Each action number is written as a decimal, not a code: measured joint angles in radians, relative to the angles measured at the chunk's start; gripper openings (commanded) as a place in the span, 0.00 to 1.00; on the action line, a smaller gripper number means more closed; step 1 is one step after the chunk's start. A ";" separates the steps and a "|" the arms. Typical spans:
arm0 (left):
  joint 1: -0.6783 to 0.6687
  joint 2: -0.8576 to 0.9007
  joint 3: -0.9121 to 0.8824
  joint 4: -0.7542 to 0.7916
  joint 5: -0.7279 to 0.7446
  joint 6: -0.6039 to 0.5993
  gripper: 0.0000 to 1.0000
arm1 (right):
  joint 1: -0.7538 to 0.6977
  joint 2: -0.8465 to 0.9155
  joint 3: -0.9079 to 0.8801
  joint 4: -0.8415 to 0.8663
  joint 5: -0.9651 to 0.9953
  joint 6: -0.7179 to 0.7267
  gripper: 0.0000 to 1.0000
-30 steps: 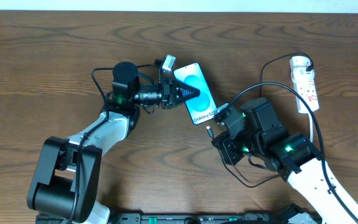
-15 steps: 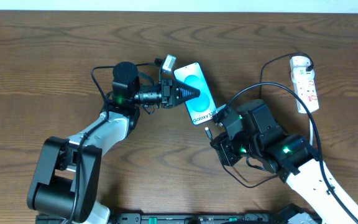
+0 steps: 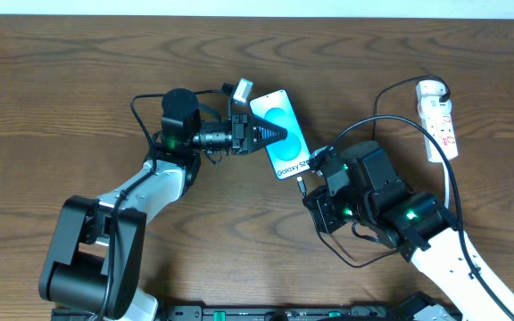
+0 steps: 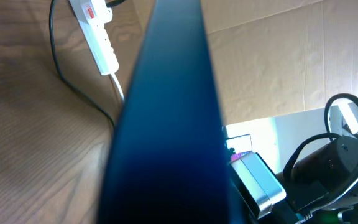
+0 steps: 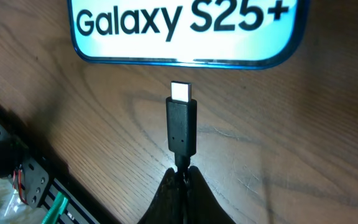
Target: Plug charger to phone and switch on socket
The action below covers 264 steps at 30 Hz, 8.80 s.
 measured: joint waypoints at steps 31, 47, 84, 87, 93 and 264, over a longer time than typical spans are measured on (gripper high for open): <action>0.000 0.000 0.000 -0.002 0.011 0.026 0.08 | 0.000 0.000 0.000 0.018 -0.033 -0.009 0.01; 0.000 0.000 0.000 0.000 0.021 0.045 0.07 | 0.000 0.000 0.000 0.029 -0.033 -0.009 0.01; 0.002 0.000 0.000 0.000 0.034 0.075 0.08 | 0.000 0.000 0.000 0.058 -0.017 -0.009 0.01; 0.004 0.000 0.000 0.000 0.034 0.075 0.07 | 0.001 0.000 -0.002 0.066 -0.016 -0.009 0.01; 0.008 0.000 0.000 0.000 0.034 0.075 0.07 | 0.003 0.000 -0.002 0.076 -0.013 -0.002 0.01; -0.005 -0.002 0.021 -0.071 -0.035 0.097 0.07 | 0.266 0.111 -0.052 0.536 0.572 0.233 0.01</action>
